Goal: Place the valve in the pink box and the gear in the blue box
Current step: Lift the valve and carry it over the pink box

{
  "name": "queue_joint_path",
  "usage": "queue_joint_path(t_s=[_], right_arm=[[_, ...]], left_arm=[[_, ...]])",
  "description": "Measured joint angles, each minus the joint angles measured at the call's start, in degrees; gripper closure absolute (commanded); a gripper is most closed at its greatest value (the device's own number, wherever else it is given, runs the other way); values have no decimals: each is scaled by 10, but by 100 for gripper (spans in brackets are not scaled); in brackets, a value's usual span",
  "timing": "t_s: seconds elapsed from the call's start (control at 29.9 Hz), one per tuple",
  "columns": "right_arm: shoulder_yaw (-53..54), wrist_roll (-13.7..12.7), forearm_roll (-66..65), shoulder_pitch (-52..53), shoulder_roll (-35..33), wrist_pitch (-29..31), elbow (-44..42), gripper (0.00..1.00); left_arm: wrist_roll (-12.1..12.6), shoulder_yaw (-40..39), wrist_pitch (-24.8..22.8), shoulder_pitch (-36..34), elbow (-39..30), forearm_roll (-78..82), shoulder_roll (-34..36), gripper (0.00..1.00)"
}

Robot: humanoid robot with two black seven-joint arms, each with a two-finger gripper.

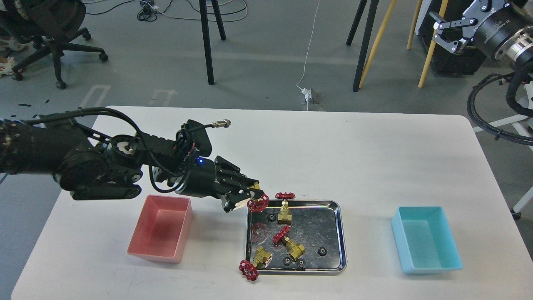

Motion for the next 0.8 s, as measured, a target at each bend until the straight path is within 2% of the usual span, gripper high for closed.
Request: queue_joint_path(t_s=[0.13, 0.3, 0.47, 0.8], right_arm=[[8, 0, 0, 3, 3, 0, 0, 0], [9, -3, -4, 15, 5, 0, -1, 0], [7, -5, -6, 47, 9, 0, -1, 0], [9, -5, -6, 94, 17, 0, 0, 0]], left_arm=[[0, -3, 0, -9, -54, 38, 107, 85], [0, 0, 0, 0, -72, 66, 185, 85], [0, -4, 0, 35, -73, 85, 220, 84], [0, -6, 10, 89, -55, 96, 236, 84]])
